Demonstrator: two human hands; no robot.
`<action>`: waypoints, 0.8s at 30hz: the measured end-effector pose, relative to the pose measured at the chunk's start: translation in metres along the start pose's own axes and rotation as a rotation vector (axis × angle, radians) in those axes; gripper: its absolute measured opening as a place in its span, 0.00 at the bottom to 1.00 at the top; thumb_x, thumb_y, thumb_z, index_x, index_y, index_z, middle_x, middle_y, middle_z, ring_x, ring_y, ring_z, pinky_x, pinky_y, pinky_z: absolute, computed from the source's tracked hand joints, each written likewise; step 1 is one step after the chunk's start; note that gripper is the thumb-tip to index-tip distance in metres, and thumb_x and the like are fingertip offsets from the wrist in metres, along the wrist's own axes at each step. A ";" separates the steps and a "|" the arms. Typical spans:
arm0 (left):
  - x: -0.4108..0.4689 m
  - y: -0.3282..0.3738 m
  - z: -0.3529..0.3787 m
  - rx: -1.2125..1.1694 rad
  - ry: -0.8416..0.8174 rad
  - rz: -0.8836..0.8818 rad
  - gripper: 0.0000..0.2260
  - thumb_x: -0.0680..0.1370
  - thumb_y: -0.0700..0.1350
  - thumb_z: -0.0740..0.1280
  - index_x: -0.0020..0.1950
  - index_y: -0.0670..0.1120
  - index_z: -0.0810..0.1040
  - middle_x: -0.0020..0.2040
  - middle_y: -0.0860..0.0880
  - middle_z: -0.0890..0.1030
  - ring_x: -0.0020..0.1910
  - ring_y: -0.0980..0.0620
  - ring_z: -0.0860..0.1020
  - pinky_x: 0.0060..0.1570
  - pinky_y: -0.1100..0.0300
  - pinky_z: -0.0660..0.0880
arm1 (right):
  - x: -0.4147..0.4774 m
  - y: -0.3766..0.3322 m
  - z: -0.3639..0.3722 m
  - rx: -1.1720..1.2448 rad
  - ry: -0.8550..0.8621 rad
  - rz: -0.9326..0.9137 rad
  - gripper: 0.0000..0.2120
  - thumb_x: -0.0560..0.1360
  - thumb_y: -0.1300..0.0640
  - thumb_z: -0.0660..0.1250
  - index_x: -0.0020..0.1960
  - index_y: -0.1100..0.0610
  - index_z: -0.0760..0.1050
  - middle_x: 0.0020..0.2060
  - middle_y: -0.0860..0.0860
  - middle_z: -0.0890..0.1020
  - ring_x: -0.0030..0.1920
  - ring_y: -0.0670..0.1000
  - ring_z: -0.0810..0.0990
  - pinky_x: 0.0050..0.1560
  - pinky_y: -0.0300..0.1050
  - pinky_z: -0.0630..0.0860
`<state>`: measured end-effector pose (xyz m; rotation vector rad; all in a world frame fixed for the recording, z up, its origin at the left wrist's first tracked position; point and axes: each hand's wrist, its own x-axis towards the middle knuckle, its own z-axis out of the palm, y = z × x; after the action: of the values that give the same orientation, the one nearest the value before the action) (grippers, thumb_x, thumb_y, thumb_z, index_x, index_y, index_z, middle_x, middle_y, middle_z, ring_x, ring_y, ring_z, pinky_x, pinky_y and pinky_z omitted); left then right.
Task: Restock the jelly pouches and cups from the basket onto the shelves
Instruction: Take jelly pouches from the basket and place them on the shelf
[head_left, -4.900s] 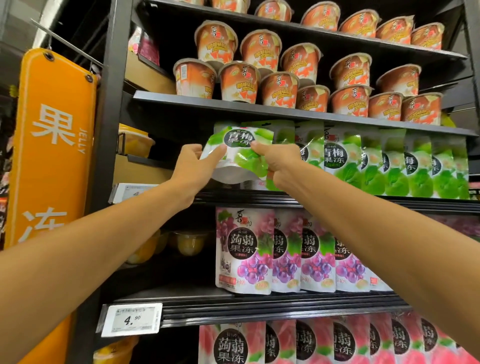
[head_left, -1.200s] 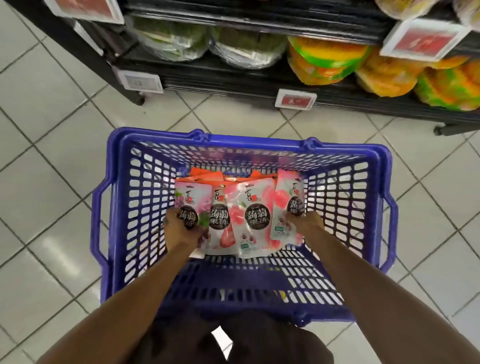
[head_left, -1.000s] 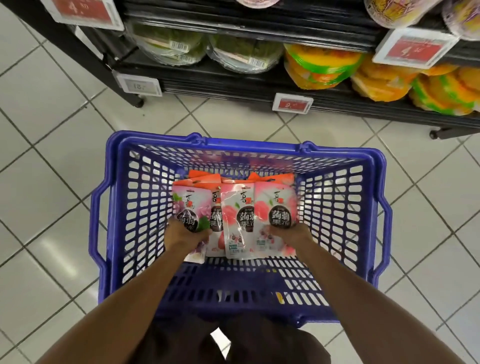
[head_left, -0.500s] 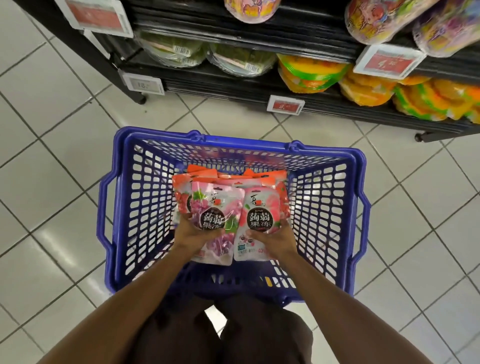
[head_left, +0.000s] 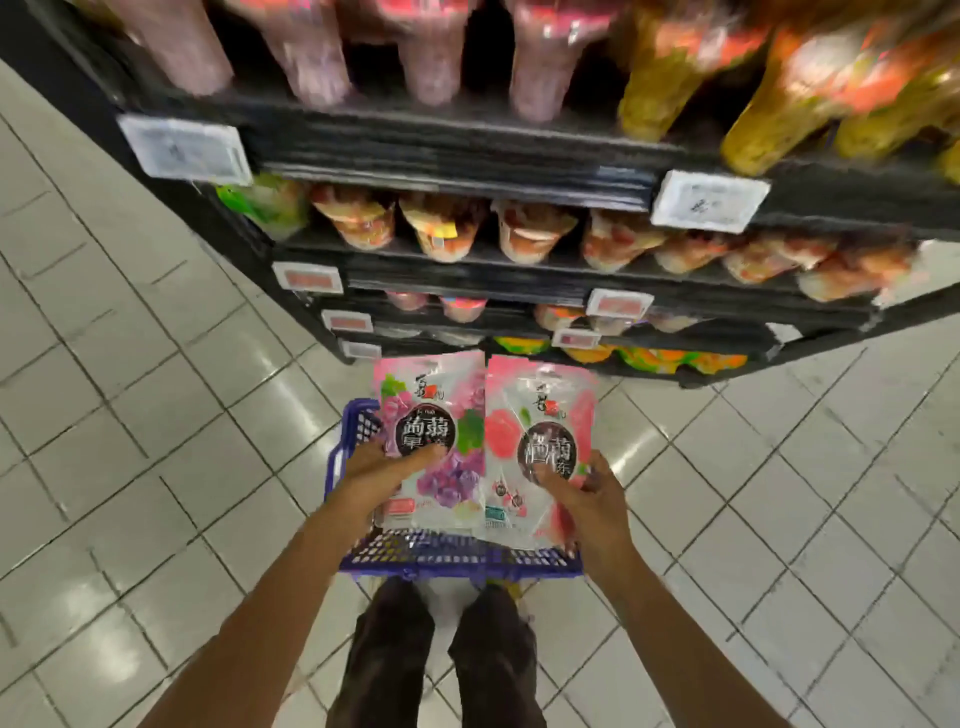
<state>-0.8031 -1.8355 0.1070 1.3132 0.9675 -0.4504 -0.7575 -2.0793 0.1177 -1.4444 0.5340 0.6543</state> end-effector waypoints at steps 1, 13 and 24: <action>-0.024 0.024 0.000 0.000 -0.030 0.025 0.34 0.53 0.57 0.83 0.57 0.50 0.81 0.50 0.48 0.86 0.54 0.45 0.82 0.50 0.51 0.80 | -0.019 -0.026 0.004 0.039 -0.022 -0.015 0.19 0.60 0.55 0.81 0.50 0.49 0.83 0.50 0.58 0.86 0.51 0.59 0.85 0.49 0.54 0.81; -0.234 0.213 -0.055 -0.069 -0.269 0.479 0.27 0.63 0.41 0.77 0.62 0.49 0.77 0.52 0.50 0.86 0.50 0.52 0.84 0.41 0.61 0.80 | -0.188 -0.224 0.042 0.133 -0.151 -0.371 0.34 0.63 0.60 0.75 0.68 0.56 0.71 0.53 0.57 0.85 0.50 0.55 0.85 0.43 0.46 0.82; -0.315 0.289 -0.084 -0.049 -0.259 0.802 0.20 0.63 0.45 0.78 0.54 0.52 0.81 0.50 0.48 0.86 0.48 0.50 0.85 0.41 0.62 0.80 | -0.261 -0.310 0.069 0.098 -0.065 -0.665 0.41 0.52 0.46 0.85 0.62 0.50 0.76 0.53 0.57 0.85 0.54 0.60 0.84 0.55 0.62 0.79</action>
<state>-0.7861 -1.7589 0.5355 1.4331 0.1877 0.0292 -0.7344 -2.0363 0.5262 -1.3918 0.0149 0.1403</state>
